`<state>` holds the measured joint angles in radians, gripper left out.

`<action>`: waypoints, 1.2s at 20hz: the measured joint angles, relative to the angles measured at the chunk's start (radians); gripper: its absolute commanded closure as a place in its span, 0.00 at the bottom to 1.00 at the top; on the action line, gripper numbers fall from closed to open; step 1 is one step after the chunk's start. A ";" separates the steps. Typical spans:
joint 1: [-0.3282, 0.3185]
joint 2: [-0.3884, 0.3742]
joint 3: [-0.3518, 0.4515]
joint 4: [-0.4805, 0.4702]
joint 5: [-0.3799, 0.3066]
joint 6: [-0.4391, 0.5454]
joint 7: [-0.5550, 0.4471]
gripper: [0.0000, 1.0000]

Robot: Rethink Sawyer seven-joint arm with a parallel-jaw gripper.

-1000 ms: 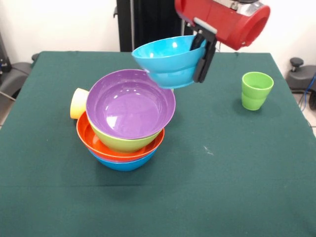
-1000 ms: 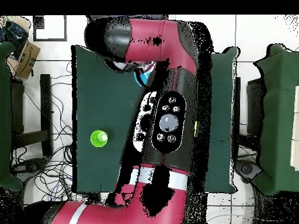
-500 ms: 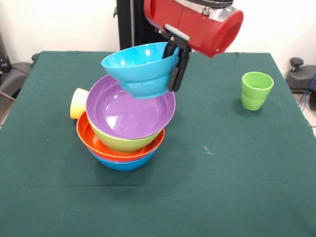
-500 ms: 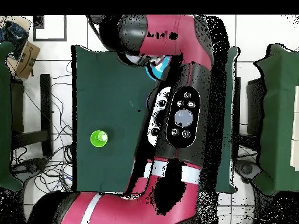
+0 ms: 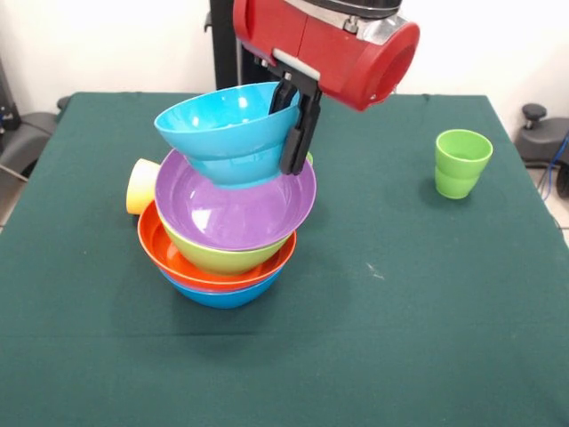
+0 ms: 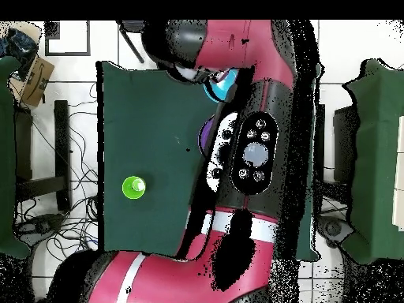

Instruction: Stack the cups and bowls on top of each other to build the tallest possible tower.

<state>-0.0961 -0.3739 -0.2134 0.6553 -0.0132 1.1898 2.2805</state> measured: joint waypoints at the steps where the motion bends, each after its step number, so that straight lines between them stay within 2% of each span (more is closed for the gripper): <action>1: -0.001 0.003 0.000 -0.006 0.000 0.002 -0.002 1.00; 24: -0.024 0.023 0.000 -0.020 -0.001 0.005 -0.028 1.00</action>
<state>-0.1199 -0.3509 -0.2132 0.6354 -0.0146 1.1948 2.2528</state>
